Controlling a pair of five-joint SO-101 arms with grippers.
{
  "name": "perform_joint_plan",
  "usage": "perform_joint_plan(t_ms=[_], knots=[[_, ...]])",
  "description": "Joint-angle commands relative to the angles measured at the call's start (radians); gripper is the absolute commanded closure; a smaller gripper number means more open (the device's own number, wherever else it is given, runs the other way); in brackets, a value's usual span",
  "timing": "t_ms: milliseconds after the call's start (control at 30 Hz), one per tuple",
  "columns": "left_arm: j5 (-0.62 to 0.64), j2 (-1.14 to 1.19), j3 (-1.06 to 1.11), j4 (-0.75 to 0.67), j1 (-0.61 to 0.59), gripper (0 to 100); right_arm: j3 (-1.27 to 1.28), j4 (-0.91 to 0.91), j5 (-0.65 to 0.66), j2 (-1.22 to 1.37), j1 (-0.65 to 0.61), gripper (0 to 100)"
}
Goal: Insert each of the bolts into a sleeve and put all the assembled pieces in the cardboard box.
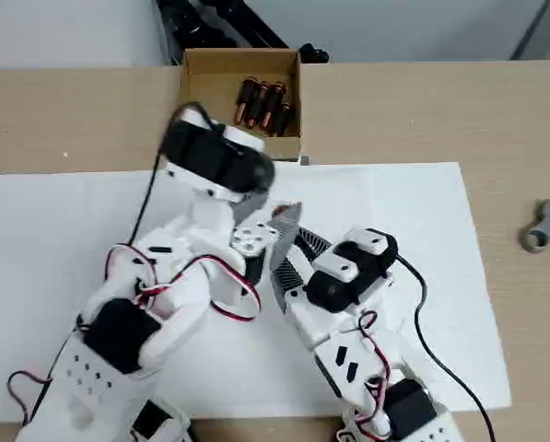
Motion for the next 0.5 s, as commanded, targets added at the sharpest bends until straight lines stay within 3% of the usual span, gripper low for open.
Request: perform_joint_plan(t_ms=[0, 200, 467], knots=[[0.008, -0.005, -0.047, 0.018, -0.018, 86, -0.017, -0.024, 0.003, -0.018, -0.013, 99.7], [0.008, -0.005, -0.12, 0.086, -0.023, 85, -0.017, -0.076, 0.005, -0.018, -0.007, 99.7], [-0.097, -0.011, -0.196, 0.126, -0.256, 89, -0.061, -0.236, 0.006, 0.073, 0.058, 99.7]])
